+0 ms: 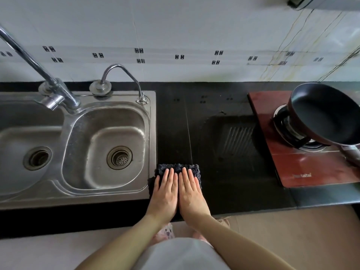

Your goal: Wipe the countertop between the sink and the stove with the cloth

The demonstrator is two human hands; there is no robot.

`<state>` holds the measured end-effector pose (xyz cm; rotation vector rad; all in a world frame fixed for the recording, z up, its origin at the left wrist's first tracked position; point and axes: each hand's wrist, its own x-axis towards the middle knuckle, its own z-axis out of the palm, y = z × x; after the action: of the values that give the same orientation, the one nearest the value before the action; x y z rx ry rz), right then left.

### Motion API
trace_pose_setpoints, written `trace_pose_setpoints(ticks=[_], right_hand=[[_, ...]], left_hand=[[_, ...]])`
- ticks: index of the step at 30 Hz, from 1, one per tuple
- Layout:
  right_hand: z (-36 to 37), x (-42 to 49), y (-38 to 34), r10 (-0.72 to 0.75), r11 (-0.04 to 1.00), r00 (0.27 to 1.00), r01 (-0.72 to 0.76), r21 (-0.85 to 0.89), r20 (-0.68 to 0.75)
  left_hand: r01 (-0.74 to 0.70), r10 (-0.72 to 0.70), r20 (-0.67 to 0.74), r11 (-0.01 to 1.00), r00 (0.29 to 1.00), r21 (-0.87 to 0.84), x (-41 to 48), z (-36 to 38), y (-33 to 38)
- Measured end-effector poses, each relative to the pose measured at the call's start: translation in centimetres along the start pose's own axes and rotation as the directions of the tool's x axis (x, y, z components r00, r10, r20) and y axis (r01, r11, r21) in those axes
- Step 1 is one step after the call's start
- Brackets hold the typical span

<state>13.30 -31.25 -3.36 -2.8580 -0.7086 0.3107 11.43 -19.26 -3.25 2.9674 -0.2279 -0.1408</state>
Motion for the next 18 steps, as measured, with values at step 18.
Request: trace_pose_setpoints(ticks=[18], right_hand=[[-0.7, 2.5, 0.8, -0.002, 1.000, 0.998, 0.002, 0.001, 0.065]], left_hand=[[-0.022, 0.021, -0.023, 1.000, 1.000, -0.018, 2.4, 0.5, -1.1]])
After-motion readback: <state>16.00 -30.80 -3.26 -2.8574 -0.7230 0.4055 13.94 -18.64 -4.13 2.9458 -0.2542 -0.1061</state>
